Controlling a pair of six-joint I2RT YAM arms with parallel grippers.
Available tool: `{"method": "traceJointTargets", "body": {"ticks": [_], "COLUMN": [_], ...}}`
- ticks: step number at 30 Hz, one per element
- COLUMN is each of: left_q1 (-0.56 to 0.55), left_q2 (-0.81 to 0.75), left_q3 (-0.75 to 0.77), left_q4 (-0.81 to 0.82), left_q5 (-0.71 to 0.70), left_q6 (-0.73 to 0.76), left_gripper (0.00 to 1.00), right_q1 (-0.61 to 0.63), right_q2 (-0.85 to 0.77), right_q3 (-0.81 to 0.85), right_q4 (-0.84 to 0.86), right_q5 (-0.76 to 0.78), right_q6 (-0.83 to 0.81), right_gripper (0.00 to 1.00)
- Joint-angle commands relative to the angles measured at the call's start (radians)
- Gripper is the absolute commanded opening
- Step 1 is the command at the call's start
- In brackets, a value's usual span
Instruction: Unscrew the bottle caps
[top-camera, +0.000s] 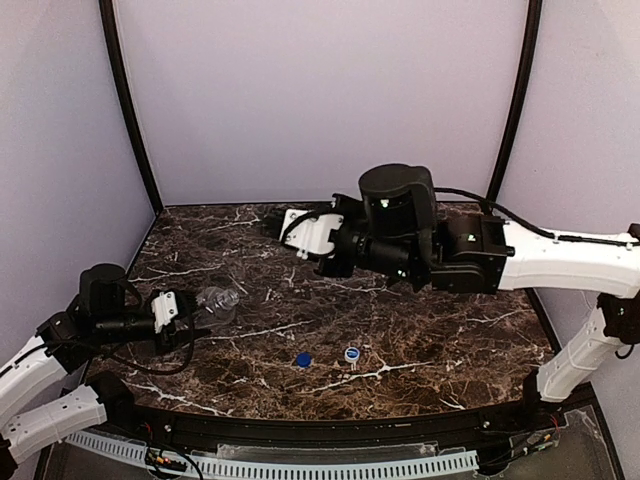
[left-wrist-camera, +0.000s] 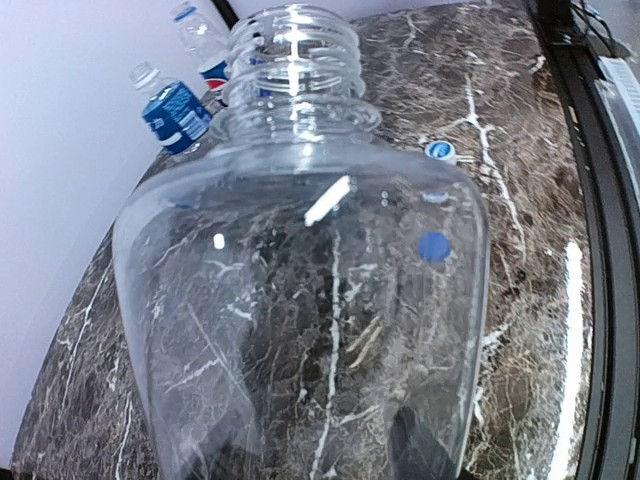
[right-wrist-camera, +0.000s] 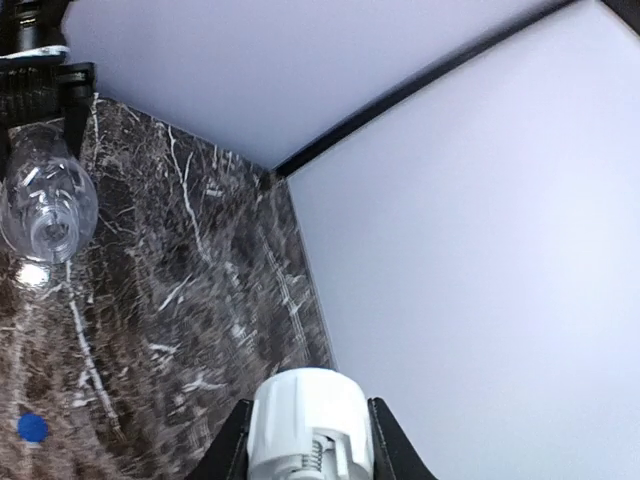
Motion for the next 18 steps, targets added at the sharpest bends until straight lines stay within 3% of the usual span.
{"method": "traceJointTargets", "body": {"ticks": [1,5,8,12,18], "left_q1": [0.035,0.11,0.166,0.192,0.244], "left_q2": [-0.028,-0.073,-0.08,-0.086,-0.093], "left_q3": [-0.052,-0.102,-0.151,-0.167,-0.17], "left_q4": [0.203,0.334,0.388,0.422,0.428], "left_q5": [-0.053,-0.012,0.024,0.055,0.073], "left_q6": [-0.211,-0.439,-0.567,-0.588,-0.62], "left_gripper": [0.39,0.38,0.39,0.41,0.41], "right_q1": [-0.142,-0.214,-0.235,-0.252,-0.276], "right_q2": [-0.015,-0.034,-0.038,0.01,0.126], "right_q3": [-0.021,-0.171,-0.303,-0.425,-0.463], "right_q4": [-0.5,-0.696,-0.728,-0.681,-0.58], "right_q5": [-0.015,-0.11,-0.2,-0.279,-0.367], "right_q6": [0.847,1.32,1.479,1.55,1.524], "right_gripper": [0.0,0.0,0.0,0.0,0.0]}}
